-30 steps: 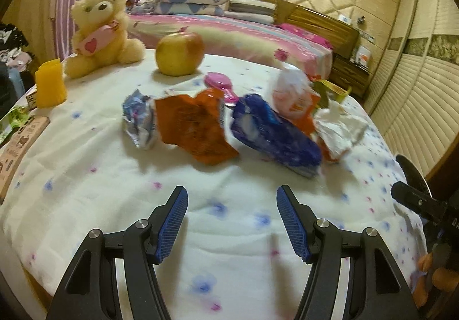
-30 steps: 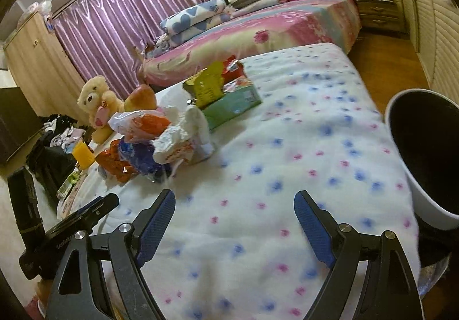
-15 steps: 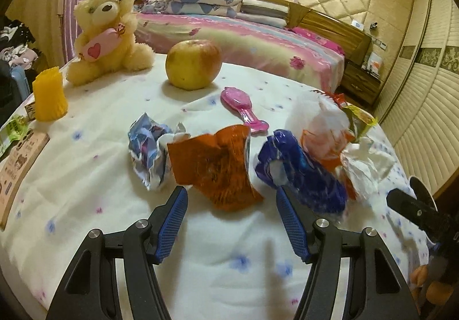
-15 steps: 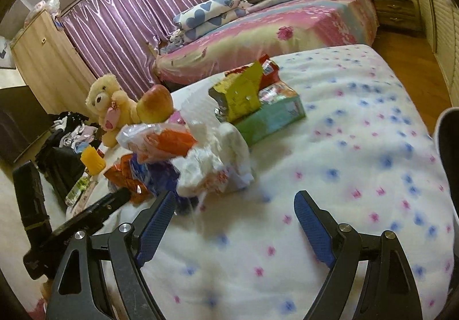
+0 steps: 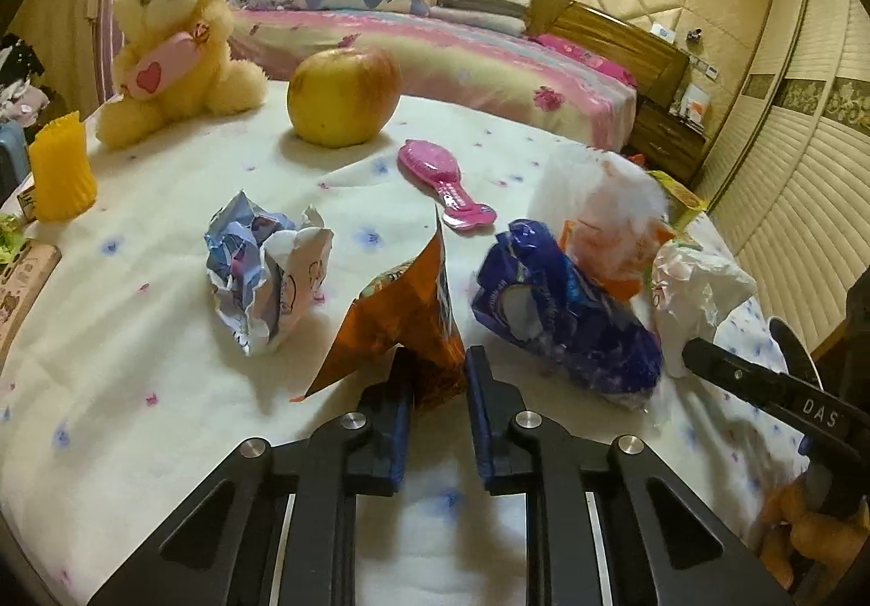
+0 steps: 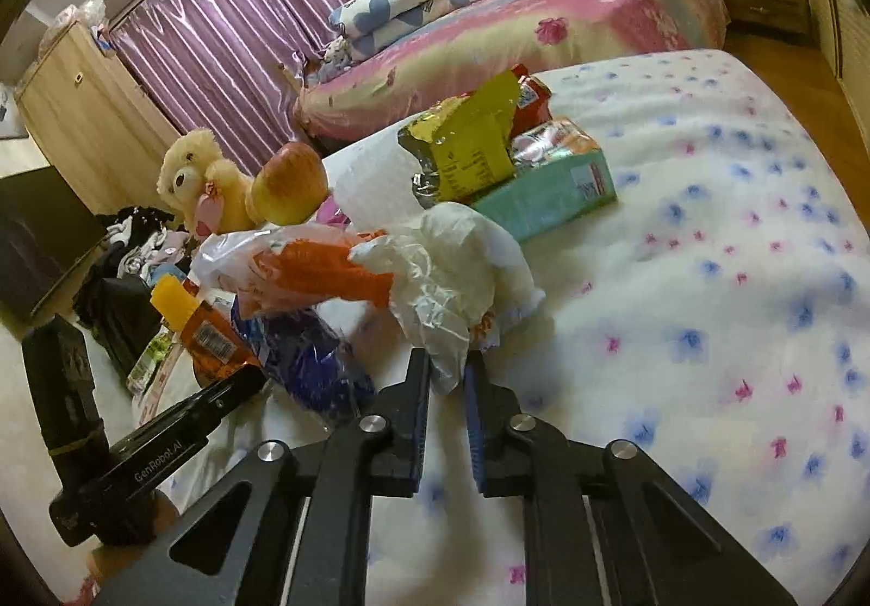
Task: Collect trash
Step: 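Grasp the orange wrapper with the left gripper while the right grasps the crumpled tissue, then carry both items over the bin and open both grippers to release them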
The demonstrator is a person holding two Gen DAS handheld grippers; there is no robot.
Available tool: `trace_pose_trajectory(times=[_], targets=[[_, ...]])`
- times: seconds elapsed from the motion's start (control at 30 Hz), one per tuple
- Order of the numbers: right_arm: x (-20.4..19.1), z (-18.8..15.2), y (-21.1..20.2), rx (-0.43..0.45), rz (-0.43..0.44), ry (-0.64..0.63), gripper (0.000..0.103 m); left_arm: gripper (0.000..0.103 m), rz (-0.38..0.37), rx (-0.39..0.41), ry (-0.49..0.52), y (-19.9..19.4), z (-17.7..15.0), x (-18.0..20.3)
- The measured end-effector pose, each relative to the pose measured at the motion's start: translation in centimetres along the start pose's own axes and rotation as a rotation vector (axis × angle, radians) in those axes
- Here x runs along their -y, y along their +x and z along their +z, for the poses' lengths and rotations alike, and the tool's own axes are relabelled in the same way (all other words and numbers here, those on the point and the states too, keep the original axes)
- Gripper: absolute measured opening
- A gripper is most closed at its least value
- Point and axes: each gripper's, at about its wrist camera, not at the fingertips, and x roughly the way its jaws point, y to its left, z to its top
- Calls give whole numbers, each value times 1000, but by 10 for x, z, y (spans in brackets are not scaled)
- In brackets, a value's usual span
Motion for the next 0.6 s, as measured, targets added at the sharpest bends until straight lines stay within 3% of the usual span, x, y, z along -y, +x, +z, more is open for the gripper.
trace_pose_trajectory(times=[0.3, 0.6], targets=[[8, -14, -34, 46, -11, 10, 10, 16, -36, 8, 23, -29, -23, 7], [21, -28, -64, 77, -37, 30, 10, 16, -125, 4, 104, -52, -37, 45]])
